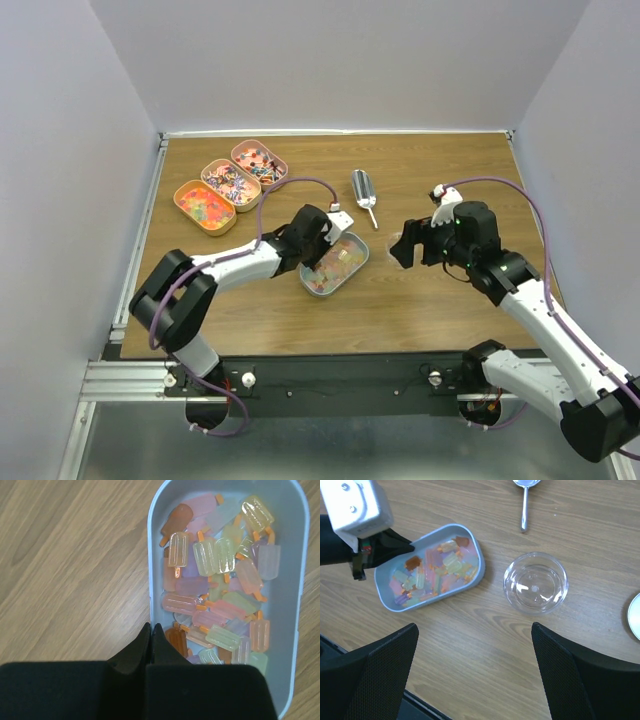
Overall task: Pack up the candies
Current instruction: Place the storage box at the center of the board.
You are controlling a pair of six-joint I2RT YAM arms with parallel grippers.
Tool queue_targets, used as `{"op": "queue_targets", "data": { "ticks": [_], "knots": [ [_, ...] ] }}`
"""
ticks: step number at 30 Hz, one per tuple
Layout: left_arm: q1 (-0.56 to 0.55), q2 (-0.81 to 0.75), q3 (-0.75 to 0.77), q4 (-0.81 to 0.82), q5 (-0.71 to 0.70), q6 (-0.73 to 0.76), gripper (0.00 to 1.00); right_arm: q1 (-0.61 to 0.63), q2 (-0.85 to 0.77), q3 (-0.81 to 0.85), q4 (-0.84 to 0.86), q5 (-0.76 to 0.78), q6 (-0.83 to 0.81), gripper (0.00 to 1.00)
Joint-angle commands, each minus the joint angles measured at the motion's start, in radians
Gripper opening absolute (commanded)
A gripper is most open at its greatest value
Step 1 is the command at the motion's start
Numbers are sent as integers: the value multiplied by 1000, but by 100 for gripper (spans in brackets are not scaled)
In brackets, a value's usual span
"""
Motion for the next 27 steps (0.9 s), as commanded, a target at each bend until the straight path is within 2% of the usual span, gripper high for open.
{"op": "queue_targets", "data": {
  "ticks": [1, 12, 14, 15, 18, 21, 24, 27],
  "knots": [
    [-18, 74, 51, 94, 156, 81, 0, 4, 14, -14, -12, 41, 7, 100],
    [-23, 183, 128, 111, 227, 148, 1, 4, 68, -9, -10, 69, 1, 100],
    [-23, 183, 122, 113, 227, 153, 13, 4, 86, -2, -10, 72, -1, 100],
    [-24, 180, 111, 114, 227, 158, 32, 4, 92, 0, -10, 74, -1, 100],
    [-24, 154, 82, 123, 212, 155, 48, 4, 120, 15, -10, 75, -4, 100],
    [-23, 119, 63, 145, 167, 145, 59, 3, 148, 40, -7, 77, 1, 100],
    [-21, 64, 54, 146, 120, 122, 85, 4, 191, 83, -6, 104, 1, 100],
    [-8, -31, 48, 151, 65, 64, 92, 4, 268, 147, -4, 138, -34, 99]
  ]
}}
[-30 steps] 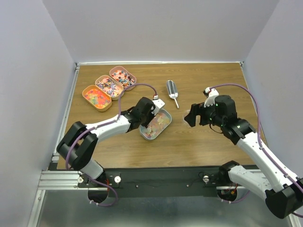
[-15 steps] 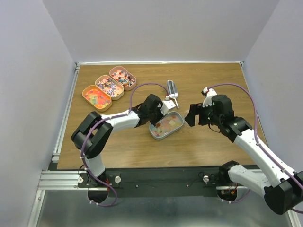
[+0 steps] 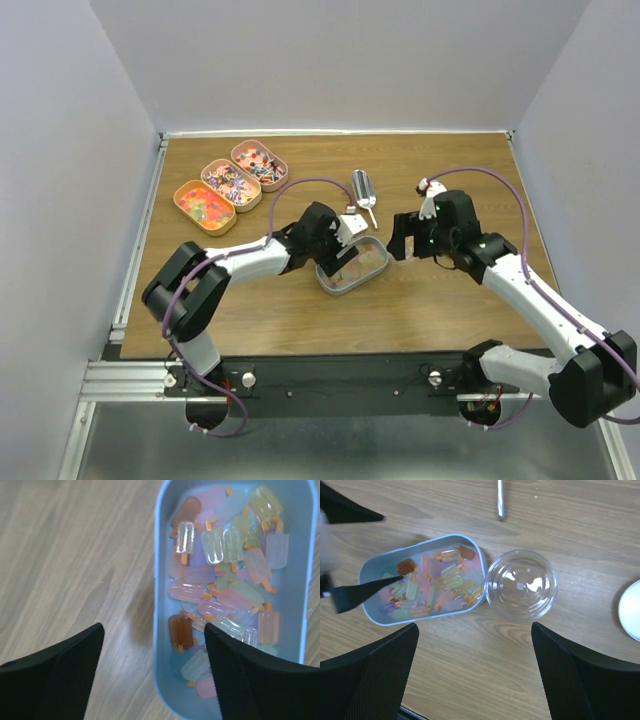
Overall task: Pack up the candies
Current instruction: Place the storage box at the center of the board, then pick up the spatula from the center of the board.
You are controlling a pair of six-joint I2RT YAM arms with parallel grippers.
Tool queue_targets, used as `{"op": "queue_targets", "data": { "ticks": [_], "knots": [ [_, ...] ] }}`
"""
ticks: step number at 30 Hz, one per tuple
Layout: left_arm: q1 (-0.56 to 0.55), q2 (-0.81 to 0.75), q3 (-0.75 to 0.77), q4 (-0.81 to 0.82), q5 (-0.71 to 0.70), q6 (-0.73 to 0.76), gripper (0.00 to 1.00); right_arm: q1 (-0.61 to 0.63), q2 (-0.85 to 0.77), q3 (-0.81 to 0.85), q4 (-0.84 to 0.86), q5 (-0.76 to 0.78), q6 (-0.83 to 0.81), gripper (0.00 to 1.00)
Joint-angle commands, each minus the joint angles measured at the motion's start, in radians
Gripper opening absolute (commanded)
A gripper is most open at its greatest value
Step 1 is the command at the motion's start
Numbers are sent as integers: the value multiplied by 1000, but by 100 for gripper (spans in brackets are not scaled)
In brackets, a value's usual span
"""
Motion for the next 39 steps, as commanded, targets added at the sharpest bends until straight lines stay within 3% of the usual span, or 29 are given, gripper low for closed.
{"op": "queue_targets", "data": {
  "ticks": [1, 9, 10, 13, 18, 25, 33, 39],
  "knots": [
    [16, -183, -11, 39, -116, -102, 92, 3, 108, 122, 9, 79, -45, 98],
    [131, -561, -117, 35, -383, -364, 98, -69, 493, 389, 43, -4, -137, 87],
    [139, -593, -143, 39, -446, -384, 98, -90, 530, 413, 58, -22, -141, 78],
    [144, -684, -229, 61, -564, -418, 98, -118, 679, 519, 72, -73, -176, 70],
    [144, -672, -189, 18, -639, -435, 98, -155, 927, 741, 72, -141, -208, 65],
    [144, -632, -162, -41, -692, -443, 98, -158, 1134, 961, 71, -216, -259, 59],
    [144, -619, -157, -39, -673, -443, 98, -158, 1199, 1018, 71, -265, -272, 58],
    [144, -593, -152, -41, -641, -436, 98, -158, 1237, 1039, 71, -276, -276, 49]
  ]
}}
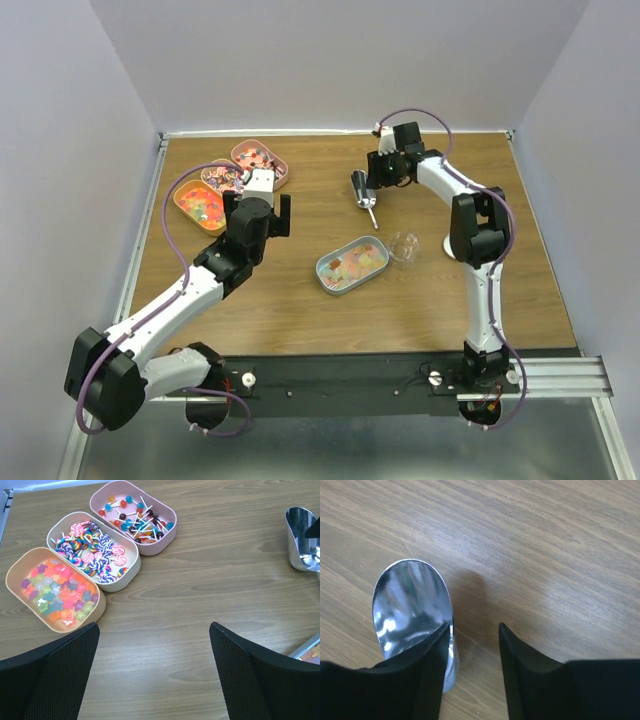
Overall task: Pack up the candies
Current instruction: Pick up the spatula from the center of the board.
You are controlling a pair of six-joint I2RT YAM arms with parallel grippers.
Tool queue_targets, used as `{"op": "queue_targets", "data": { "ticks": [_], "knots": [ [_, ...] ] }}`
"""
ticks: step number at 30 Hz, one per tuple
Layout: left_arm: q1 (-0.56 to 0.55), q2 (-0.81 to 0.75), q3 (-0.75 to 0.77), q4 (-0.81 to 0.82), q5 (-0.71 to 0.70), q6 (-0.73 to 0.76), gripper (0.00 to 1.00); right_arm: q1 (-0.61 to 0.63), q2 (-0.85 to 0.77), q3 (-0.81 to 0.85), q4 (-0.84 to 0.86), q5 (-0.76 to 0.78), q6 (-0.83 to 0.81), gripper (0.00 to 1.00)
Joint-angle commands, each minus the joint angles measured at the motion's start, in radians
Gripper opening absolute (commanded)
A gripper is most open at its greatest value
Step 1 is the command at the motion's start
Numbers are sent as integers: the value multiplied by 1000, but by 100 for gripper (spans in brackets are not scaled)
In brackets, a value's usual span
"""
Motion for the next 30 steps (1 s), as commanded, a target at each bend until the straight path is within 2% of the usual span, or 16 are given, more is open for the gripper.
{"op": "queue_targets", "data": {
  "ticks": [1, 4, 5, 8, 9, 14, 23, 28, 30],
  "knots": [
    [-2, 17, 28, -8, 13, -7, 98, 1, 51, 39, 2, -41, -16, 47],
    [-2, 20, 28, -6, 23, -4, 98, 3, 54, 54, 2, -45, -8, 31],
    [-2, 21, 28, -5, 23, -1, 98, 1, 55, 57, 2, -36, -4, 20],
    [-4, 21, 27, -3, 30, 7, 98, 3, 35, 62, 3, -4, 11, 4],
    [-4, 21, 28, -3, 33, 10, 98, 3, 28, 62, 2, 7, 22, 2],
    [-8, 15, 25, 14, 67, 25, 98, 3, -69, 19, 3, 139, 91, 1],
    [-45, -15, -1, 44, 109, 25, 98, 12, -237, -121, 5, 222, 283, 1],
    [-132, 15, 23, 84, 161, -24, 98, 88, -401, -263, 0, 473, 433, 1],
    [-220, 44, 36, 103, 153, -42, 98, 107, -449, -302, -4, 557, 510, 1]
  ]
}}
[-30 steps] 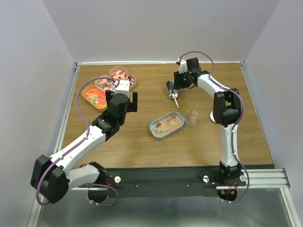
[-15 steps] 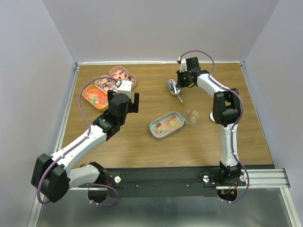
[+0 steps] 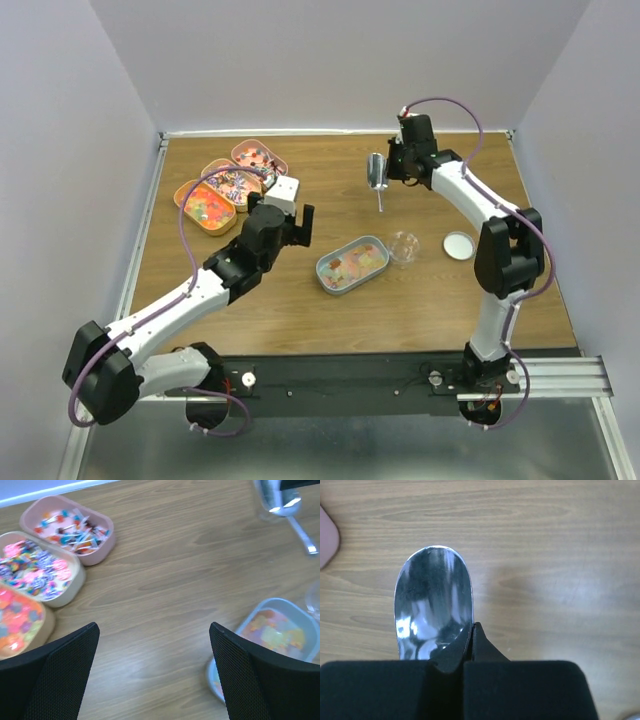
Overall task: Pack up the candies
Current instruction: Pick up the spatula from the center of the board.
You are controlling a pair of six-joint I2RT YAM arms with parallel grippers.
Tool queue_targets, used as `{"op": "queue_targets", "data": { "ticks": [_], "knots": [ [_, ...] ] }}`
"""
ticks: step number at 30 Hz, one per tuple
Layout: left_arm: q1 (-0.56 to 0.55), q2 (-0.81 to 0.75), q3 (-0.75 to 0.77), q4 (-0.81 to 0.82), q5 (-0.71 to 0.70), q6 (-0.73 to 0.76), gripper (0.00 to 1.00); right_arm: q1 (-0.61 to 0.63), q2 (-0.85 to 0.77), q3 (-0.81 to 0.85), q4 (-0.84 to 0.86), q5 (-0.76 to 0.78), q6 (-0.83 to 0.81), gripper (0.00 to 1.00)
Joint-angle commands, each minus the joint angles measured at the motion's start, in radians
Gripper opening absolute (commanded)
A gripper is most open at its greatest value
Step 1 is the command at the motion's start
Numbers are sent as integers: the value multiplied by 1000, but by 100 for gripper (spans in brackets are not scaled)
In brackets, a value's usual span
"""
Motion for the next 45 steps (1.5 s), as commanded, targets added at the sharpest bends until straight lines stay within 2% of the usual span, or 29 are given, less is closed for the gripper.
{"op": "queue_targets", "data": {
  "ticks": [1, 3, 7, 9, 13, 19, 28, 33, 36, 38, 44, 45],
  "knots": [
    [-152, 44, 45, 70, 30, -49, 98, 87, -146, -115, -17, 278, 214, 1],
    [-238, 75, 60, 104, 14, -48, 98, 112, -195, -146, -49, 365, 275, 1],
    [-325, 129, 102, 179, 0, 2, 98, 170, -221, -143, -171, 404, 366, 1],
    [-347, 149, 105, 237, -3, 13, 97, 193, -227, -136, -207, 465, 401, 1],
    [-347, 158, 51, 369, 14, 27, 84, 210, -265, -158, -259, 455, 458, 1],
    [-347, 218, 11, 498, 5, 59, 81, 212, -316, -169, -294, 418, 494, 1],
    [-347, 339, 109, 470, 20, 3, 77, 210, -345, -192, -304, 413, 504, 1],
    [-347, 406, 198, 340, 6, -31, 77, 215, -341, -202, -304, 413, 503, 1],
    [-347, 429, 218, 309, 13, -49, 72, 221, -336, -199, -304, 419, 503, 1],
    [-347, 442, 231, 288, 13, -56, 63, 222, -331, -196, -304, 419, 507, 1],
    [-347, 457, 232, 271, 3, -76, 60, 229, -327, -184, -304, 425, 514, 1],
    [-347, 463, 231, 269, 3, -77, 56, 230, -328, -179, -304, 427, 514, 1]
  ]
}}
